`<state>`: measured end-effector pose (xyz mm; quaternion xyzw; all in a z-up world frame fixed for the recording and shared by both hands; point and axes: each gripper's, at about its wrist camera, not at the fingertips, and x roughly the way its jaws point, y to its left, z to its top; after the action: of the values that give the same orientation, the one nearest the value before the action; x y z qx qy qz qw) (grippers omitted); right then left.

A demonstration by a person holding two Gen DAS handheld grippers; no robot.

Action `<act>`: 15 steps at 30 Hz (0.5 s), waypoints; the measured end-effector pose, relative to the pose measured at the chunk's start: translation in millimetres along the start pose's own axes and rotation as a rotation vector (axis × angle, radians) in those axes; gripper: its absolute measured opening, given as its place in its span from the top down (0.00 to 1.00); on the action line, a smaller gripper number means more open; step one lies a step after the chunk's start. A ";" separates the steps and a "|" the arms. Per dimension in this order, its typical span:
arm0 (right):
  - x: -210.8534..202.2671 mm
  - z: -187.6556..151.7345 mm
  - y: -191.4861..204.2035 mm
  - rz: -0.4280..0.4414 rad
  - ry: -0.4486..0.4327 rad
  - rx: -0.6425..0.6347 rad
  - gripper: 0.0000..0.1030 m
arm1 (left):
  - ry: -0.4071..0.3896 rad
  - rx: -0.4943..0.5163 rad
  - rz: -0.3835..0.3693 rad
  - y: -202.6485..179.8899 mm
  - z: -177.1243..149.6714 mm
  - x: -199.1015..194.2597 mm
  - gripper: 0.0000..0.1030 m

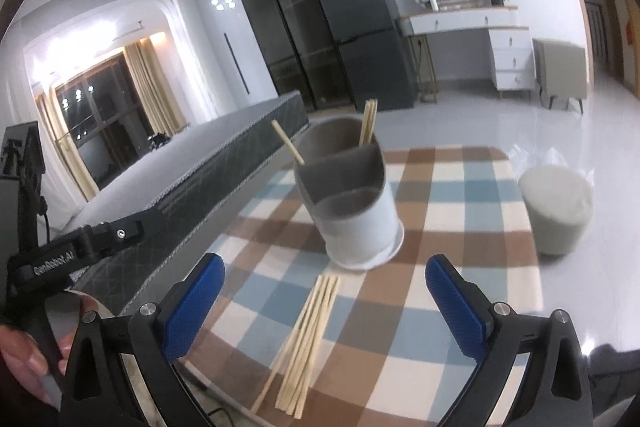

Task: Organize utensils
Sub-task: 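Move both grippers down toward the chopstick bundle beside the holder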

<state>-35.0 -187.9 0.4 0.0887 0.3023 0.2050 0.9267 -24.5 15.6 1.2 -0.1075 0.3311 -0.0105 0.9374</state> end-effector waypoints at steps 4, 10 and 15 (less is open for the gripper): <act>16.0 -5.3 -0.6 -0.002 0.069 0.005 0.01 | 0.016 -0.002 0.028 9.0 -6.0 13.4 0.04; 50.1 -10.8 1.3 -0.006 0.206 -0.016 0.09 | 0.049 -0.052 0.060 26.2 0.1 32.7 0.04; 98.5 -19.1 3.0 -0.024 0.381 -0.057 0.35 | 0.094 -0.097 0.094 38.3 5.0 48.0 0.04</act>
<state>24.8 -141.8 -65.6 0.0182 0.4672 0.2154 0.8573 14.1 49.7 -32.7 -0.1365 0.3794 0.0447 0.9140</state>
